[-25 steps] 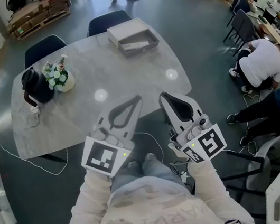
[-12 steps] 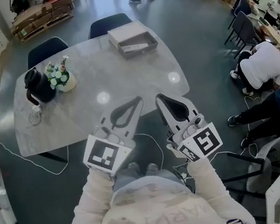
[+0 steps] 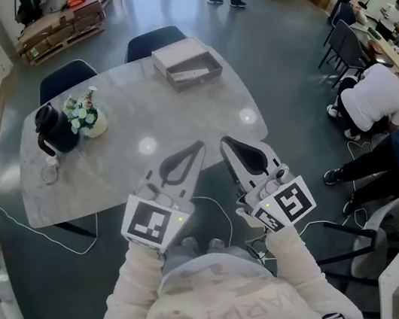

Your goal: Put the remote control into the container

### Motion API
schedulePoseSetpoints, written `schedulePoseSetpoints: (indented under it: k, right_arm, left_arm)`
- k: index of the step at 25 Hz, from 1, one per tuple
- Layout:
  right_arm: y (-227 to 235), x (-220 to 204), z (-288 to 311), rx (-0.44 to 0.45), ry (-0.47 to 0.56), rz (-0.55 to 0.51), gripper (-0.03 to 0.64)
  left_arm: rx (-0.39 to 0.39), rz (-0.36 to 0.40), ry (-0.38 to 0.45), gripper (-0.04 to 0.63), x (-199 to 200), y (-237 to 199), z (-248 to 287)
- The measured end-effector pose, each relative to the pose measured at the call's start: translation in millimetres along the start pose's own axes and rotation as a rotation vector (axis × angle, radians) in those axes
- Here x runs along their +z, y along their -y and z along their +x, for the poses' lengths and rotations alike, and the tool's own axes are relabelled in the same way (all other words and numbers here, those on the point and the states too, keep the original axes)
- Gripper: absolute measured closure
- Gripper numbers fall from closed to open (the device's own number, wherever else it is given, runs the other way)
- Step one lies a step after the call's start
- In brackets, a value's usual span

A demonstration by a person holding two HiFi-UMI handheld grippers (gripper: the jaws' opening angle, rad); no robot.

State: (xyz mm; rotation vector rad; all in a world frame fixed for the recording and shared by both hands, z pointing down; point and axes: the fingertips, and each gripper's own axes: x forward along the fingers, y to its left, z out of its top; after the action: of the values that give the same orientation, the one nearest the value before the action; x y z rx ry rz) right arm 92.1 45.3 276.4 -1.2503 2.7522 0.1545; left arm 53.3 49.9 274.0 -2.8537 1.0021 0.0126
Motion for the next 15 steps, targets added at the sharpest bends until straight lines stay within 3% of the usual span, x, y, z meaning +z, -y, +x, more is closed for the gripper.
schedulePoseSetpoints:
  k: [15]
  right_arm:
    - [6.6, -1.5, 8.6, 0.015, -0.004, -0.001, 0.598]
  left_arm:
    - [0.01, -0.003, 0.008, 0.583, -1.4, -8.5, 6.9]
